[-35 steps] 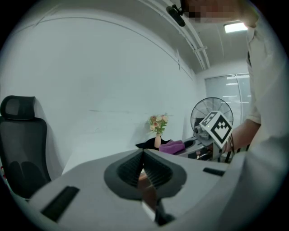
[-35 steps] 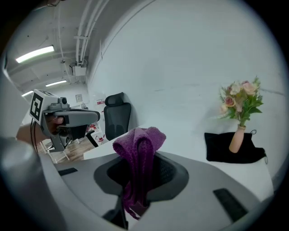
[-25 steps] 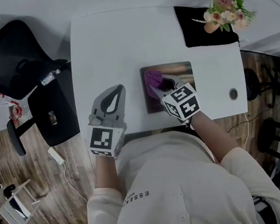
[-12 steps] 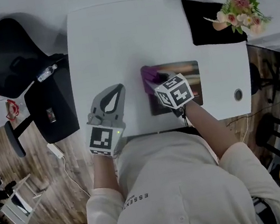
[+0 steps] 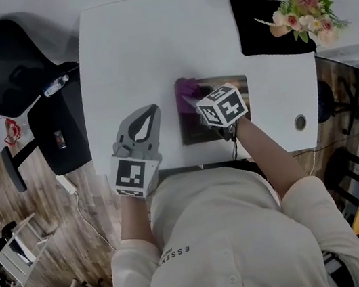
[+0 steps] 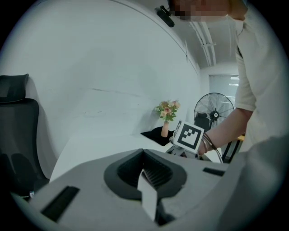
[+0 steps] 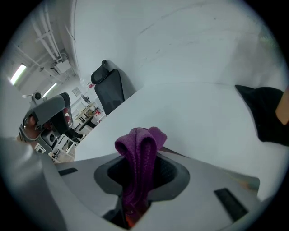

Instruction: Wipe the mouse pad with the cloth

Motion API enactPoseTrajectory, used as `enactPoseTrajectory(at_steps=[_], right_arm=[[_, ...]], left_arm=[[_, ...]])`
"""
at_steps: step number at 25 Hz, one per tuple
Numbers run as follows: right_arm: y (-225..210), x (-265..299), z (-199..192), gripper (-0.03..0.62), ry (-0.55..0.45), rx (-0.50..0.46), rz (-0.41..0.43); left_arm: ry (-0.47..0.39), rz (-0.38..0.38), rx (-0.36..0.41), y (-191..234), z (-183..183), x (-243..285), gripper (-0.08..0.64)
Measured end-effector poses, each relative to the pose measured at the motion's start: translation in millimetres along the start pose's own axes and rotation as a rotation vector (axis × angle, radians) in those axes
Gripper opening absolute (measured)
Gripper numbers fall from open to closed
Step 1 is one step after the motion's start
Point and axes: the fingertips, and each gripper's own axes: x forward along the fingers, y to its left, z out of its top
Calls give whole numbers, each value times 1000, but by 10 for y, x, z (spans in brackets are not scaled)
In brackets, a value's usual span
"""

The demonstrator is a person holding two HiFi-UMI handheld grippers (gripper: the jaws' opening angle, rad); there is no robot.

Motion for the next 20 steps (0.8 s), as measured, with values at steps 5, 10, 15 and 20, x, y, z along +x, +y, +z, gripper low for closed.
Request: enactPoseTrajectory(at_steps=[5, 10, 15, 20], right_arm=[[-161, -127, -71, 94, -23, 54, -5], [-375, -302, -167, 94, -24, 69, -14], [-572, -458, -254, 94, -25, 72, -15], [-803, -635, -366, 94, -18, 79, -39]], left_arm=[[6, 19, -7, -137, 62, 115, 1], [10, 7, 5, -332, 125, 283, 1], [3, 11, 6, -460, 210, 428, 1], [10, -3, 8, -631, 234, 585, 1]])
